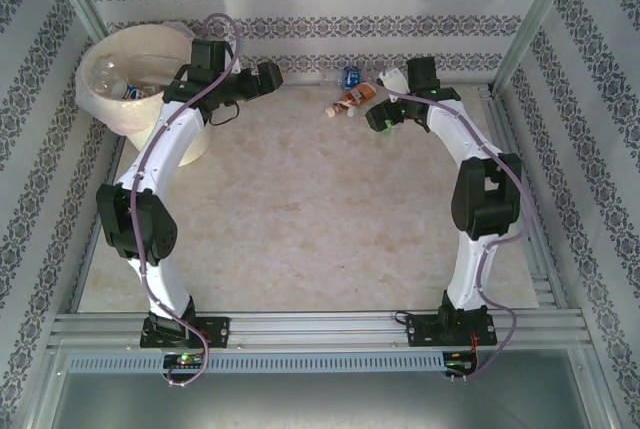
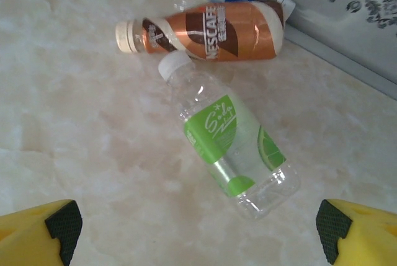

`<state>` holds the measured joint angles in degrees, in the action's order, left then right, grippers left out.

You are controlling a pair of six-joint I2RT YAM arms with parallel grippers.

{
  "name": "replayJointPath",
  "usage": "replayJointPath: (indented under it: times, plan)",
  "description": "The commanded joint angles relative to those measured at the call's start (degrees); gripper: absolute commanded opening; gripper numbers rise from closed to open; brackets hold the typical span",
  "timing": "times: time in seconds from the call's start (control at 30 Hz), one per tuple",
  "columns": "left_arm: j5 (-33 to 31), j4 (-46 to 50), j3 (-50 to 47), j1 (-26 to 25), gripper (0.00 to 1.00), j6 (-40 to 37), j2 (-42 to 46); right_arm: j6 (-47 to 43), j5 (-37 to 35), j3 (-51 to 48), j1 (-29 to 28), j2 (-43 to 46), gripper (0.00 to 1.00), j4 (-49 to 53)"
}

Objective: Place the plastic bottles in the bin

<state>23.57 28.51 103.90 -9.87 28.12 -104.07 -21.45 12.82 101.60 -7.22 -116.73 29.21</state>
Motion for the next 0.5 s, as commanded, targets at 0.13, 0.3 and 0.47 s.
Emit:
replayJointPath:
  times: [0.13, 0.3, 0.47]
  plan:
    - [2.2, -7.1, -7.2, -3.32, 1.0, 1.79, 5.08, -11.86, -6.22, 16.61, 0.66, -12.42, 0.98, 14.6]
    - [0.11, -7.46, -9.95, -4.8, 1.0, 0.76, 5.96, -14.48, -10.43, 25.13, 0.6, -20.06, 0.98, 17.69]
    - [-2.09, -9.47, -13.16, -5.36, 1.0, -0.62, 7.22, -13.79, -12.86, 32.34, 0.21, -26.27, 0.98, 21.5]
